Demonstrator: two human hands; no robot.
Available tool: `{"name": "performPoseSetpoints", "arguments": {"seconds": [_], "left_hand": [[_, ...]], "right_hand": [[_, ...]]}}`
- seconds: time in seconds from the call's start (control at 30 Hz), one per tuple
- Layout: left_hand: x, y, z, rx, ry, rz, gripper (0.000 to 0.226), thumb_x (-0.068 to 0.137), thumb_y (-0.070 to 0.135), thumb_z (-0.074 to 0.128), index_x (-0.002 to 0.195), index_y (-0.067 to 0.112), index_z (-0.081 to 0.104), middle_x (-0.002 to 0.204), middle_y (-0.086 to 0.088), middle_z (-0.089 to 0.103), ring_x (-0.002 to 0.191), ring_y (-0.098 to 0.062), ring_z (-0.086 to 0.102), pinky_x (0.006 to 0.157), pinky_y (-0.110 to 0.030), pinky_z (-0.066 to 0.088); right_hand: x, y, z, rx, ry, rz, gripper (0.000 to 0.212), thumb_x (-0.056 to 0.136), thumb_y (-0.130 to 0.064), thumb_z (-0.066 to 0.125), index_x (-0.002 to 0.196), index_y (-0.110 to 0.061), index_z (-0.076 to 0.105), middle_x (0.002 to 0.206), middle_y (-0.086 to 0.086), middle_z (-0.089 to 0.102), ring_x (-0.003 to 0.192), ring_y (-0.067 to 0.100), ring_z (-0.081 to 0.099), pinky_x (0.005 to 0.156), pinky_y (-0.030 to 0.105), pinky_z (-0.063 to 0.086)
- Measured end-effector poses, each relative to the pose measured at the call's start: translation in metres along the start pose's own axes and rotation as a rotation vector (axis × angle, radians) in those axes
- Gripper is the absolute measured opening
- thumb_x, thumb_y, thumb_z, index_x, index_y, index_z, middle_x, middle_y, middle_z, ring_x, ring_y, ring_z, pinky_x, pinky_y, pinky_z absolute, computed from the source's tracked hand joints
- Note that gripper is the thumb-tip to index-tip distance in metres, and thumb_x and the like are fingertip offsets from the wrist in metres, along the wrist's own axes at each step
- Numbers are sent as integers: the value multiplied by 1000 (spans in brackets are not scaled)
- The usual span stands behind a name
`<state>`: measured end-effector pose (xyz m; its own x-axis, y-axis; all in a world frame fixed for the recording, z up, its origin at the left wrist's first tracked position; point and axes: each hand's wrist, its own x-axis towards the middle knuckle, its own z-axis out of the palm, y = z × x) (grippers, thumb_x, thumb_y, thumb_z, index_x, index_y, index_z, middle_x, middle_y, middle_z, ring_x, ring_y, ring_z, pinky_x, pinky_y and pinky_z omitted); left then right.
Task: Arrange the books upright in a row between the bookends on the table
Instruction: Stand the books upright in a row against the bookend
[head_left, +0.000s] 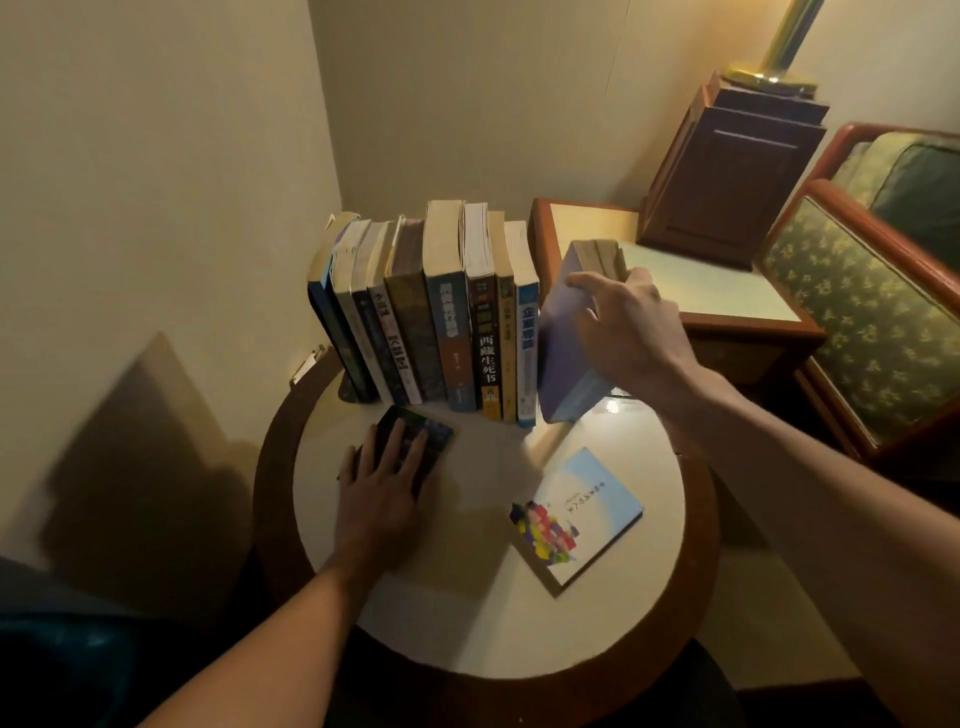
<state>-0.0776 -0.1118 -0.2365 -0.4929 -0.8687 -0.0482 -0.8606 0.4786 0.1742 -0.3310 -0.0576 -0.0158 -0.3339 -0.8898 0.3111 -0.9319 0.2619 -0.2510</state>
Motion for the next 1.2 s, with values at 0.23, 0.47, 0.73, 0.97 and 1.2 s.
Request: {"name": "performPoseSetpoints", "arguments": {"seconds": [0.23, 0.47, 0.73, 0.97, 1.2], "left_hand": [[1, 0, 5, -9, 68, 8, 63, 101, 62, 12, 158, 37, 4, 166, 2, -7, 152, -27, -16, 123, -52, -1], [1, -1, 7, 12, 59, -2, 66, 99, 65, 3, 158, 37, 5, 166, 0, -6, 153, -28, -15, 123, -54, 1], [3, 0, 2, 9, 7, -10, 66, 96, 67, 0, 156, 40, -3, 165, 3, -15, 151, -27, -22, 123, -52, -5], [1, 6, -3, 42, -17, -27, 64, 97, 63, 2, 155, 40, -9, 163, 3, -21, 149, -27, -27, 123, -50, -6], [4, 6, -1, 61, -43, -34, 72, 89, 65, -12, 156, 39, -10, 163, 2, -21, 149, -27, -26, 123, -51, -5]], "right_hand": [[61, 7, 35, 108, -173, -14, 44, 100, -20, 47, 142, -31, 50, 131, 18, 57, 106, 34, 61, 81, 44, 57], [76, 11, 42, 152, -370, 54, 61, 104, -27, 46, 157, -24, 18, 136, 19, 58, 103, 30, 61, 83, 40, 52], [44, 15, 72, 596, -167, 213, 61, 105, -50, 35, 159, -30, 15, 136, 4, 59, 114, 25, 60, 99, 49, 51], [32, 26, 89, 955, -231, 404, 39, 93, -56, 50, 128, -38, 55, 111, -7, 67, 109, 17, 62, 98, 58, 49], [31, 24, 93, 1059, -216, 331, 38, 88, -50, 46, 122, -37, 59, 102, -12, 69, 101, 10, 64, 84, 40, 52]]}}
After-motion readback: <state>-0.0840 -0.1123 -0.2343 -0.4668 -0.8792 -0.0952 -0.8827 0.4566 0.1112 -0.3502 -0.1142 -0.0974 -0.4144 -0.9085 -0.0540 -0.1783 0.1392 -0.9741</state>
